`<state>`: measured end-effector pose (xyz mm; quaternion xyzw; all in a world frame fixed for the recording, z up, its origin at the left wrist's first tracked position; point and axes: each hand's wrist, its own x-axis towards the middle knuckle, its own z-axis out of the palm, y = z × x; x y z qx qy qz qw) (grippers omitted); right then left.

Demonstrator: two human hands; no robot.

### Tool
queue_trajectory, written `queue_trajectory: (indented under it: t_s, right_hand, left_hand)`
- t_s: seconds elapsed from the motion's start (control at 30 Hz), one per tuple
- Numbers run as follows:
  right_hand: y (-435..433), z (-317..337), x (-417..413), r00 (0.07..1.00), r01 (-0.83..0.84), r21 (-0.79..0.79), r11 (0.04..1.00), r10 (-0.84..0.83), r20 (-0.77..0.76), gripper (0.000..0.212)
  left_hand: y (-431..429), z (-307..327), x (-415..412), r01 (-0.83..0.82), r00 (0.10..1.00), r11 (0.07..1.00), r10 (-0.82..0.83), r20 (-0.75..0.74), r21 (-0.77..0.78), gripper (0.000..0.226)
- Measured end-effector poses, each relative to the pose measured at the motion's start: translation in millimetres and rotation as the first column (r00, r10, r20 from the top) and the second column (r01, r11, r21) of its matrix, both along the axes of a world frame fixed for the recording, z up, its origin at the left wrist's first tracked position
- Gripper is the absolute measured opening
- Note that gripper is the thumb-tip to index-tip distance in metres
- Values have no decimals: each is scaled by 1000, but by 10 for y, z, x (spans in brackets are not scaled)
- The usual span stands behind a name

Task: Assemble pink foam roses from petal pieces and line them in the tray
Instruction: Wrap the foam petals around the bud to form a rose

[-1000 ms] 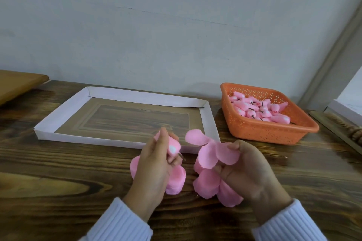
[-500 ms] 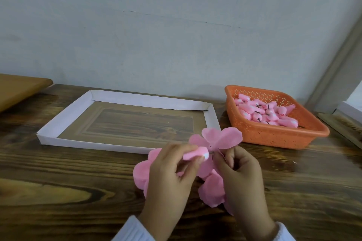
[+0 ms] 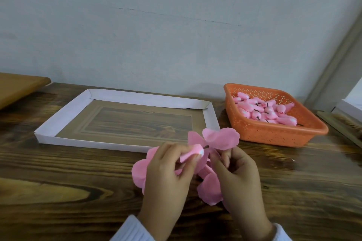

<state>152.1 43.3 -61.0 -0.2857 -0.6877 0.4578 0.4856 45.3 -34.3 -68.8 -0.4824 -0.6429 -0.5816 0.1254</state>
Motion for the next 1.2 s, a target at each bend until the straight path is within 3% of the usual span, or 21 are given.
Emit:
queue_trajectory:
  t_s: [0.07, 0.13, 0.23, 0.33, 0.37, 0.43, 0.5, 0.57, 0.73, 0.87, 0.93, 1.0, 1.07, 1.13, 1.2]
  right_hand:
    - [-45, 25, 4, 1000, 0, 128, 992, -3, 21, 37]
    - [-110, 66, 13, 999, -13, 229, 973, 1, 53, 16]
    - [-145, 91, 21, 999, -20, 309, 951, 10, 36, 15]
    - [-143, 169, 13, 998, 40, 342, 939, -22, -57, 17]
    - [-133, 189, 17, 997, 56, 327, 943, -34, -75, 17]
    - [-107, 206, 39, 996, 71, 272, 960, -52, -77, 22]
    - [-83, 220, 69, 996, 32, 207, 978, -15, -85, 27]
    - [-69, 235, 88, 996, -35, 145, 989, 46, -73, 26]
    - [-42, 279, 107, 993, -113, 88, 990, 115, -20, 30]
    - [-3, 320, 134, 986, -164, 47, 985, 164, 5, 29]
    - [25, 367, 175, 991, -134, 111, 985, 131, 40, 18]
    - [35, 455, 225, 986, -109, 220, 969, 77, 148, 7]
    - [28, 537, 262, 951, -132, 377, 917, 9, 310, 8]
    - [-8, 563, 267, 897, -197, 474, 858, -38, 441, 10]
    - [-75, 555, 253, 853, -289, 486, 825, -9, 522, 15]
  left_hand:
    - [9, -2, 1, 66, 988, 998, -67, 142, 11, 16]
    - [28, -1, 18, 174, 881, 982, -186, 435, 67, 18]
    - [56, 1, 37, 317, 515, 927, -344, 785, 198, 28]
    - [80, 6, 48, 380, 72, 818, -492, 867, 433, 26]
    - [74, 21, 54, 386, -7, 798, -500, 866, 463, 26]
    - [65, 17, 71, 414, -59, 777, -496, 866, 474, 22]
    - [46, 23, 93, 504, -27, 736, -509, 860, 452, 13]
    - [37, 22, 112, 551, 11, 709, -534, 845, 441, 23]
    - [18, 43, 110, 591, -34, 643, -583, 811, 487, 32]
    - [38, -3, 97, 509, -110, 699, -526, 844, 502, 27]
    - [62, 1, 112, 444, -89, 758, -494, 865, 479, 32]
    - [61, 9, 106, 363, 60, 832, -469, 881, 418, 21]
    - [25, 67, 60, 318, 328, 877, -458, 826, 360, 18]
    - [-46, 118, 30, 459, 599, 856, -496, 628, 238, 45]
    - [-120, 151, 41, 667, 647, 743, -619, 445, 64, 75]
